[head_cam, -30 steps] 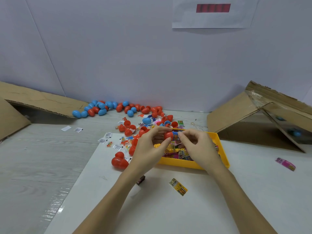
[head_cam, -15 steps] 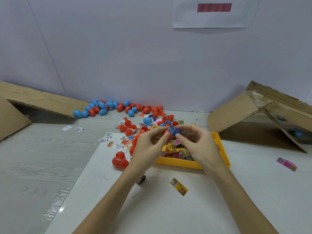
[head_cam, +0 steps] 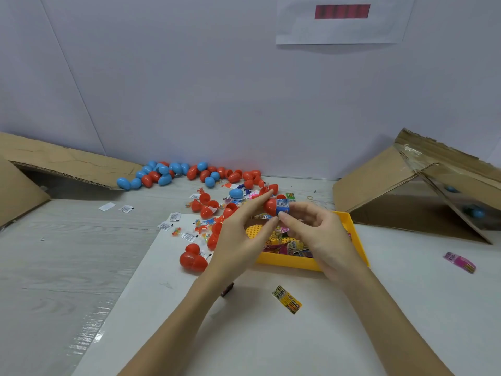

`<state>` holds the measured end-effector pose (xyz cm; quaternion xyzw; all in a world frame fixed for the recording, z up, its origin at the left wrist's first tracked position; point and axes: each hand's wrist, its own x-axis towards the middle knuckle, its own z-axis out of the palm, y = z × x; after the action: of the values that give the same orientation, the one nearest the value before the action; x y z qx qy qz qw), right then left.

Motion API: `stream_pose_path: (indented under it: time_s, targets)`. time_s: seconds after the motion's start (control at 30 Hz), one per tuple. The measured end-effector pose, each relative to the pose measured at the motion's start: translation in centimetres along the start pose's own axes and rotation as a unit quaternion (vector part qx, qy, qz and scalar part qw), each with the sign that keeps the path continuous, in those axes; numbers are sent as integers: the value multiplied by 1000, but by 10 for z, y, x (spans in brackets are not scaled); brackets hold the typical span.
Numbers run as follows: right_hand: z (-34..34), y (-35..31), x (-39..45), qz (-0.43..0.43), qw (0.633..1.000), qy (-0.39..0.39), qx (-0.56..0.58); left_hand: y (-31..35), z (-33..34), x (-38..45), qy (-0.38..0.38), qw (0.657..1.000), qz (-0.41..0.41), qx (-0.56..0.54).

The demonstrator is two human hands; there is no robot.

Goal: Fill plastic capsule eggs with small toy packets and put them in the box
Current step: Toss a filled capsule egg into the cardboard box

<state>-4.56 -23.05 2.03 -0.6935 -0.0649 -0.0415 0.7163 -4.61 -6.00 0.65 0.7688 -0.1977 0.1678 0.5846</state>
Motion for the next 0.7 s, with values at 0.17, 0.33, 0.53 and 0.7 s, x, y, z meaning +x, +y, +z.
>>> stream_pose_path:
  time_s: [0.17,0.33,0.53,0.7]
  targets:
    - [1,-7,-2,117,974,-59,186,-3,-2,1,25,993,87,82]
    - [1,-9,-2,154,962,-55,217,-4,-5,2,-5,989,112,95]
    - [6,-11,-4,169,954,-48,243,-7,-1,1,27,988,129,76]
    - [13,-14,-7,213,927,-47,306,-10,6,-3,24,992,115,48]
